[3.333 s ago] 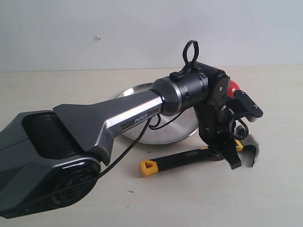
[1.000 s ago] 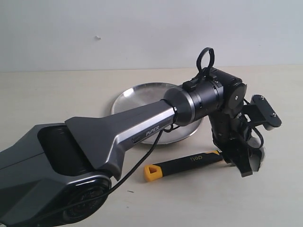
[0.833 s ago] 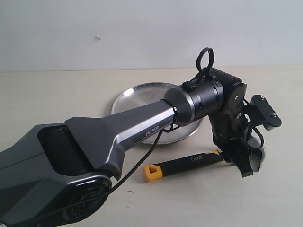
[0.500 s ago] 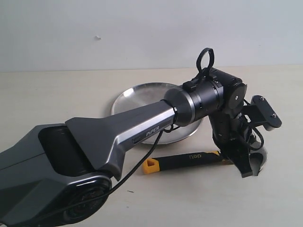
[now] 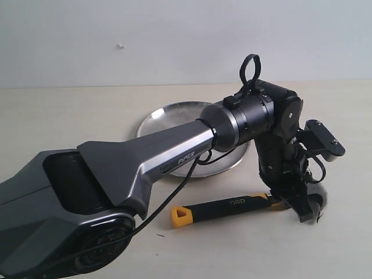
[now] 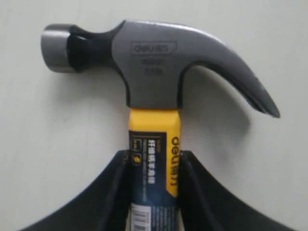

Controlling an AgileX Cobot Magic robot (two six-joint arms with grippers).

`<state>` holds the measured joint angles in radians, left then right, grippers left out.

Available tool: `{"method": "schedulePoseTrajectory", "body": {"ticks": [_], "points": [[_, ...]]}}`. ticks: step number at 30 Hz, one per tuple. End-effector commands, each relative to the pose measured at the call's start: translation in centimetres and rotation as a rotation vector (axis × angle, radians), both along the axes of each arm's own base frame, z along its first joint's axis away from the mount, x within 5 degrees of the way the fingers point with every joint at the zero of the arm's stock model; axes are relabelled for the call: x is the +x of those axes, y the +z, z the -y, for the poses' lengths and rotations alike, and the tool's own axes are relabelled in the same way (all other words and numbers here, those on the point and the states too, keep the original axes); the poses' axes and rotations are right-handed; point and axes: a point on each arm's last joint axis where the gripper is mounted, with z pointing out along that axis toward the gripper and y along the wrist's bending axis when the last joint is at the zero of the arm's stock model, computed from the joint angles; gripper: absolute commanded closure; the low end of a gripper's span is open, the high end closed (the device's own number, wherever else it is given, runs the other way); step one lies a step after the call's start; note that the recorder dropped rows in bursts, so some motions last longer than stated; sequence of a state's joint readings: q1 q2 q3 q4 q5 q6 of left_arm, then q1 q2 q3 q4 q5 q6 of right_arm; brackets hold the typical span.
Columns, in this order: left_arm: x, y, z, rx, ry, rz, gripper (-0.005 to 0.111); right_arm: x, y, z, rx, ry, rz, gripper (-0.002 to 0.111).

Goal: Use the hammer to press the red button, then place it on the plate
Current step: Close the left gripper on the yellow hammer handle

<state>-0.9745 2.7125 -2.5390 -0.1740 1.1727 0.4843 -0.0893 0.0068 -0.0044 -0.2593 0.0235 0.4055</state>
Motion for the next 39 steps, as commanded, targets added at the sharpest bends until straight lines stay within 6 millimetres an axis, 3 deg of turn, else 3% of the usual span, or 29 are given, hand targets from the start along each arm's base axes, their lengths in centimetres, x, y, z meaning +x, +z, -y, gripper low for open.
{"method": "schedulePoseTrajectory", "body": {"ticks": [1,25,39], "points": [[-0.2,1.7,0.2,-0.048,0.039,-0.018,0.107,0.0,-0.1,0.0,-0.012,-0.005,0.007,0.108],[0.2,2.1,0.9,-0.16,0.15,-0.049,0.107,0.0,-0.1,0.0,-0.014,-0.005,0.007,0.108],[1.1,3.8,0.6,-0.284,0.204,-0.155,0.107,0.0,-0.1,0.0,-0.011,-0.004,0.007,0.108]]}}
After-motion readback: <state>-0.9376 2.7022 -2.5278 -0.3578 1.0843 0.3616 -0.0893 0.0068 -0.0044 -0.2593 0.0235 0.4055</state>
